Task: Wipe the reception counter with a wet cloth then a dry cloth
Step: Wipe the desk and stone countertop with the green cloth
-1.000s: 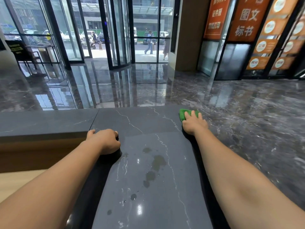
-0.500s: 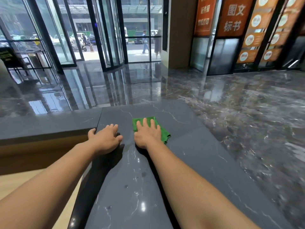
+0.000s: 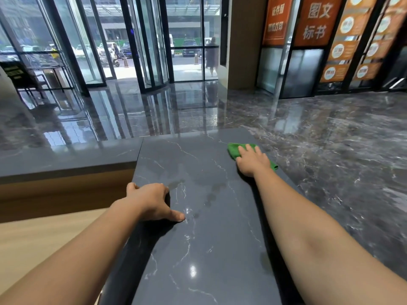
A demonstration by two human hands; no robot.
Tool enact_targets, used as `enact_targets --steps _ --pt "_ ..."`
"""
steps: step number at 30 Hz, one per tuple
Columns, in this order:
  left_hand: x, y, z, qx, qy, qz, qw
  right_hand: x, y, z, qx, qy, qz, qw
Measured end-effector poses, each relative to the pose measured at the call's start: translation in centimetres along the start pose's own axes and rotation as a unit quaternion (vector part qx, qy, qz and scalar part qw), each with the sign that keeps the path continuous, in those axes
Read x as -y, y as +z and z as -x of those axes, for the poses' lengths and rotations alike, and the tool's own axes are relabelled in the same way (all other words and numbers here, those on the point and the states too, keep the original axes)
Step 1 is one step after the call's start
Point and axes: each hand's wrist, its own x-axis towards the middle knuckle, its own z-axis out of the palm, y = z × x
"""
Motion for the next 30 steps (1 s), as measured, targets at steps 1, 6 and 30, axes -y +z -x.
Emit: enact_targets --steps 1,6,30 --pt "0.0 0.1 0.1 -0.004 0.001 0.003 1.000 -1.1 -0.2 0.0 0.000 0.015 -0.002 1.000" --pt "0.4 0.3 0.4 -0.007 0.010 0.022 1.000 -3.2 -0.6 0.7 -0.006 0.071 -0.015 0.997" --pt "1.0 0.9 0.3 0.002 0.013 0.118 0.993 5.5 2.2 9.6 0.024 -0.079 -0.012 0.997"
